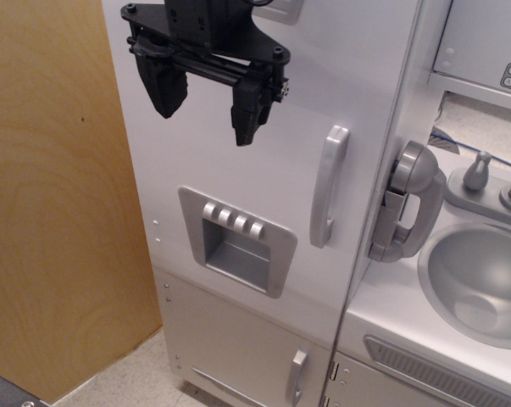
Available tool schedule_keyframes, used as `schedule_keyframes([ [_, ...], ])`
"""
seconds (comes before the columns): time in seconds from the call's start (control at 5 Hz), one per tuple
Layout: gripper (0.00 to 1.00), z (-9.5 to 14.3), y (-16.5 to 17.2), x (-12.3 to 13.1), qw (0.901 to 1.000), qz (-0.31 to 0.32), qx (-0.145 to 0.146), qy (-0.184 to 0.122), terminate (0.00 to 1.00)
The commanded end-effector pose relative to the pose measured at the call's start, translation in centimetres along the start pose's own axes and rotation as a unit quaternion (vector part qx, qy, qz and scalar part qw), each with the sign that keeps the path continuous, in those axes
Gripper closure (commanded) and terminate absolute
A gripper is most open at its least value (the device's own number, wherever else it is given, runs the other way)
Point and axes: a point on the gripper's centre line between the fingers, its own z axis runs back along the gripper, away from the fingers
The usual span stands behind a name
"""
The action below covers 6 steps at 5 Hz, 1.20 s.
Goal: Open fridge
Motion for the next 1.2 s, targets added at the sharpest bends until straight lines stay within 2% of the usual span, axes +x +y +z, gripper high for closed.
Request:
schedule_keyframes([
  [0.0,0.0,0.0,0.0,0.0,1.0,0.0,0.0,0.0,0.0],
  [0.2,0.0,-1.1,-1.1,1.4,0.9989,-0.021,-0.042,-0.005,0.0],
  [0.4,0.0,-2.6,-4.0,0.3,0.9976,-0.029,-0.052,-0.036,0.0],
  [0.6,0.0,-4.5,-5.6,0.6,0.9973,-0.048,-0.052,-0.022,0.0],
  [0.8,0.0,-5.8,-6.5,1.2,0.9971,-0.053,-0.046,-0.029,0.0],
  [1.0,0.0,-6.4,-6.2,2.1,0.9974,-0.046,-0.023,-0.052,0.0],
])
